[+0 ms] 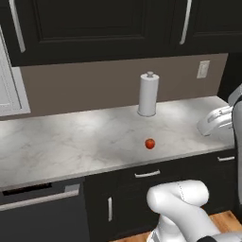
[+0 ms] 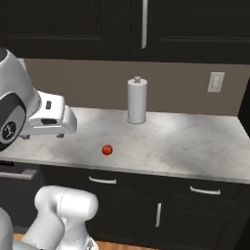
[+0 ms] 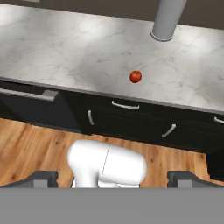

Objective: Place the liquors on the top shelf of the fridge to keep them out of children's reach, and place the apple on lower shelves for easy access.

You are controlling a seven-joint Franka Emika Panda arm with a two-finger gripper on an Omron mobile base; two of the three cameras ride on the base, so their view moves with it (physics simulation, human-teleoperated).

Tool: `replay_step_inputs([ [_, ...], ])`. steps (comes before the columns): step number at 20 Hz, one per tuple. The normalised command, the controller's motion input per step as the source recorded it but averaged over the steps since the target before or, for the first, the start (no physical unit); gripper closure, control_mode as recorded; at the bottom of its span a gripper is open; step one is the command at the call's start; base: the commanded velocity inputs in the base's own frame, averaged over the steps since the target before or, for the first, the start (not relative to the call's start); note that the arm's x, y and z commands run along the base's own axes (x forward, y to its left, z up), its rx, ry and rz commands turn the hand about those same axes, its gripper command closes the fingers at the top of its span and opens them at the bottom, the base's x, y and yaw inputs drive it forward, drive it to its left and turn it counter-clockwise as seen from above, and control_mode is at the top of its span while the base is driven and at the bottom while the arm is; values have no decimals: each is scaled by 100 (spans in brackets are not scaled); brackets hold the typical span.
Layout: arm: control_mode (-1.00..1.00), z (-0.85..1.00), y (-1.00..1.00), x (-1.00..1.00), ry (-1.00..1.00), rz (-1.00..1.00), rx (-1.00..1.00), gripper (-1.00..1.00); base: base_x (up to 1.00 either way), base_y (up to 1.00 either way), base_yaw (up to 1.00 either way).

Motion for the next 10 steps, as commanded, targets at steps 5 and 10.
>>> replay_step_inputs([
  [5,100,0,0,0,0,0,0,-100,79,21,-26],
  [10,-100,-35,-1,42,0,-14,-3,-100,13,0,-4],
])
